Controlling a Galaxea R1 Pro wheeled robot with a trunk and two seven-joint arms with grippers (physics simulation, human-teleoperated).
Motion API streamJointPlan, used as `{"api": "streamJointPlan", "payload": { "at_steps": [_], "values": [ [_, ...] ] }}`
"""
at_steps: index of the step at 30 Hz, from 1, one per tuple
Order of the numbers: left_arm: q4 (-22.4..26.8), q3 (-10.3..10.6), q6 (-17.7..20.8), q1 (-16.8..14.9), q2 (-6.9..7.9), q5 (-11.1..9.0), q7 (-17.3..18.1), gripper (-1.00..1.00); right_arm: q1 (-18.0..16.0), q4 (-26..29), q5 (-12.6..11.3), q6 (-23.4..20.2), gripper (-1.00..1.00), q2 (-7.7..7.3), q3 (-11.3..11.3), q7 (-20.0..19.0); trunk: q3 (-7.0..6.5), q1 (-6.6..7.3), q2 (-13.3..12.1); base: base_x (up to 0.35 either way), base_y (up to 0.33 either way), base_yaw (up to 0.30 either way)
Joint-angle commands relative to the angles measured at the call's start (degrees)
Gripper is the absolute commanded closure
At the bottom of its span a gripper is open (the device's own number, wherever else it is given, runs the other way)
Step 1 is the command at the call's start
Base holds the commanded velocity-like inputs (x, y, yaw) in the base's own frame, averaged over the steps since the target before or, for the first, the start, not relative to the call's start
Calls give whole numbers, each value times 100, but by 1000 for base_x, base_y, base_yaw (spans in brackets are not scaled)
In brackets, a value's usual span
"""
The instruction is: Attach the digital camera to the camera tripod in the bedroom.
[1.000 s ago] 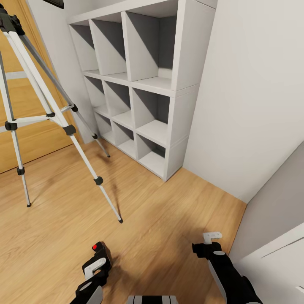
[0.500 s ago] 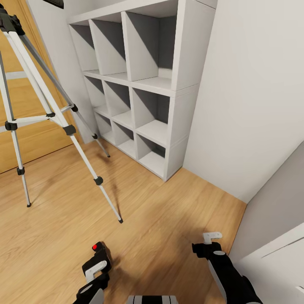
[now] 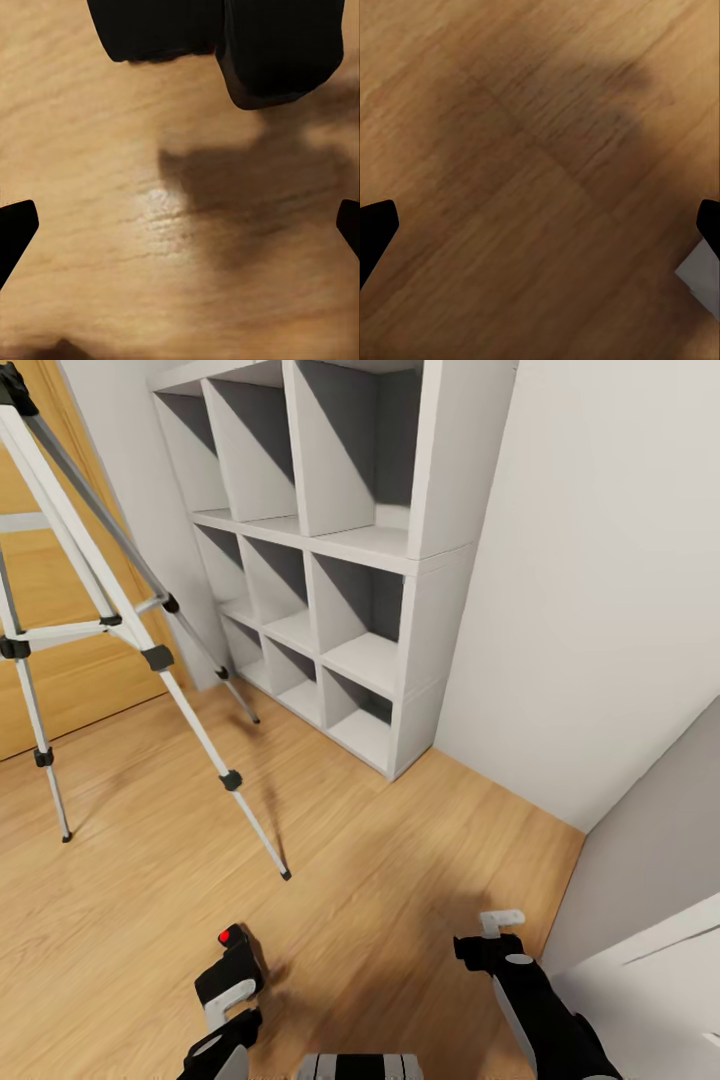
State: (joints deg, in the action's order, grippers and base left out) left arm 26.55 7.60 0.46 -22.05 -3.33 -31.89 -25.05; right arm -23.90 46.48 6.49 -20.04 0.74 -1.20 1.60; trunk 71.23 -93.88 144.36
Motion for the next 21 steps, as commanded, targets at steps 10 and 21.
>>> {"api": "streamJointPlan", "payload": {
  "at_steps": [10,21],
  "values": [
    [9,48,17,-3,-1,-47,-52,-100,-1,10,63,-35,-100,5,-12,-16,138,-14,10,0,0,0],
    [138,64,56,-1,15,-37,-25,-100,-1,10,50,-27,-100,-3,-23,-5,337,-37,22,0,0,0]
  ]
}}
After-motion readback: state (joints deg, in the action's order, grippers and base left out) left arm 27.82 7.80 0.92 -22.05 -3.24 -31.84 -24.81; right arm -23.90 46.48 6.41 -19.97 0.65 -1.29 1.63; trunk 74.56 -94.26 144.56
